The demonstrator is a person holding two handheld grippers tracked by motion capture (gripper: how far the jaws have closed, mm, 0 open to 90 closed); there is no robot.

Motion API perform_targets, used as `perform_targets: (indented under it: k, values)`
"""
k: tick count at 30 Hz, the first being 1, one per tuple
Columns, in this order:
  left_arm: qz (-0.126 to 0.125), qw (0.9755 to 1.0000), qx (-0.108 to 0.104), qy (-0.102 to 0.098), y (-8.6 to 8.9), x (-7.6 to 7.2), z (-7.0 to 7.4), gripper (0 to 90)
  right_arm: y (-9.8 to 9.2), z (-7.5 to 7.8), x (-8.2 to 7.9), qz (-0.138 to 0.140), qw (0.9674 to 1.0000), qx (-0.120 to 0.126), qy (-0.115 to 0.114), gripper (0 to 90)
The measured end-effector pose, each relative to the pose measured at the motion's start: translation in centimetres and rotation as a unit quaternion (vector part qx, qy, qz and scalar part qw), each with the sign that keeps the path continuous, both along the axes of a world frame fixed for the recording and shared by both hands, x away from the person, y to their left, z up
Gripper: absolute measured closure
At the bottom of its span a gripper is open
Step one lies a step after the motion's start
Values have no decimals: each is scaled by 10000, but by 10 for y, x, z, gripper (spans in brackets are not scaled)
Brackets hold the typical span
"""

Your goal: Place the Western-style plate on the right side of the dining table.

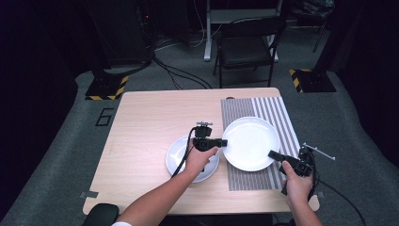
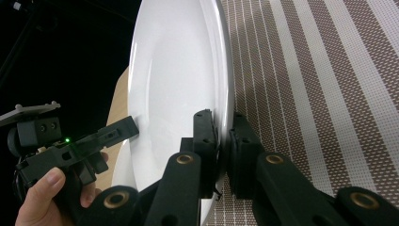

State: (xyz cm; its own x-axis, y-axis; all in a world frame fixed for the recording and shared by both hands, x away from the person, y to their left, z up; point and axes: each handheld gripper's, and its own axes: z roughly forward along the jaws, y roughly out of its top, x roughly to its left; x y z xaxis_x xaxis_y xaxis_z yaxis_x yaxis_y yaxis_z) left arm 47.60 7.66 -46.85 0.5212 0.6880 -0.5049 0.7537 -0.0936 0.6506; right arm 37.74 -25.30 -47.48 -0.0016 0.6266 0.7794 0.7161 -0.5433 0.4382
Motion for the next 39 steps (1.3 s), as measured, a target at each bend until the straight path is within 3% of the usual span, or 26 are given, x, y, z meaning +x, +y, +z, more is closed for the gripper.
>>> perform_targets:
  k: [15, 16, 39]
  values:
    - [25, 10000, 2, 51, -5, 14, -10, 724, -3, -10, 10, -3, 10000, -16, 40, 838]
    - [116, 9999, -63, 90, -6, 15, -11, 724, -4, -11, 11, 3, 10000, -35, 19, 838]
    - [81, 9999, 53, 120, -19, 31, -14, 724, -12, -18, 25, -70, 10000, -37, 16, 838]
